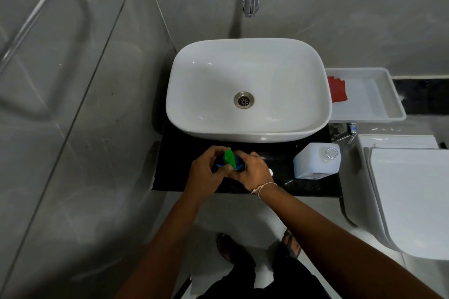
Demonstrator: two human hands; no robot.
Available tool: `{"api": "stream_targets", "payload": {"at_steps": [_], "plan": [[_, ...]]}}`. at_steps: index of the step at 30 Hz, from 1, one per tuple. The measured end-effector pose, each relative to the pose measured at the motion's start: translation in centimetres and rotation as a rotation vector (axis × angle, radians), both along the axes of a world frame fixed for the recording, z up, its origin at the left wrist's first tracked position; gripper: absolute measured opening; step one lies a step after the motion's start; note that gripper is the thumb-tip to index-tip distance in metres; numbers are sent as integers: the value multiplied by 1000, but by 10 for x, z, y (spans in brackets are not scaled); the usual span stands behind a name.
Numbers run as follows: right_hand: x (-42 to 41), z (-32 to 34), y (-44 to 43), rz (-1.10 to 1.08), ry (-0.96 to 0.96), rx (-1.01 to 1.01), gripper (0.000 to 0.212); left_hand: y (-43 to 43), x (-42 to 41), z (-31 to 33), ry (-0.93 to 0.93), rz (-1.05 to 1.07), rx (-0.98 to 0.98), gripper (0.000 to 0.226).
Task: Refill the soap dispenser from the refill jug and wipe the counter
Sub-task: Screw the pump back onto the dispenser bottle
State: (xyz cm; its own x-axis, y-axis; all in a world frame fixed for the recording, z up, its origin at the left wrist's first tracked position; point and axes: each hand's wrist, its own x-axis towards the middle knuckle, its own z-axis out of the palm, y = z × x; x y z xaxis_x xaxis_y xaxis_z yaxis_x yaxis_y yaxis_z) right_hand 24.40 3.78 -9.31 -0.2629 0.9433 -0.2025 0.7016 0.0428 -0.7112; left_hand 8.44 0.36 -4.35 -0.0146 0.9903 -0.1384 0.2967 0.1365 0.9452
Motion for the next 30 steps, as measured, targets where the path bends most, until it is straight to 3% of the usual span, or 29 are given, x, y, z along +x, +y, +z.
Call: {"api": "stream_targets", "payload": {"at_steps": [9,18,25,27,30], "plan": [[0,-2,2,2,-14,-18,58,0,0,3,-25,-10,-24,55],[-1,-2,0,6,-7,-16,59,0,-1,-1,-22,18,8,41],[0,0,1,3,3,10,56,-5,-4,-11,-24,15,-30,73],[0,0,2,-5,2,8,59,-12,-11,-18,57,38,-31,72],[-1,-1,1,-7,2,-12,63,-26,-34,-34,358,45,-60,66]]}}
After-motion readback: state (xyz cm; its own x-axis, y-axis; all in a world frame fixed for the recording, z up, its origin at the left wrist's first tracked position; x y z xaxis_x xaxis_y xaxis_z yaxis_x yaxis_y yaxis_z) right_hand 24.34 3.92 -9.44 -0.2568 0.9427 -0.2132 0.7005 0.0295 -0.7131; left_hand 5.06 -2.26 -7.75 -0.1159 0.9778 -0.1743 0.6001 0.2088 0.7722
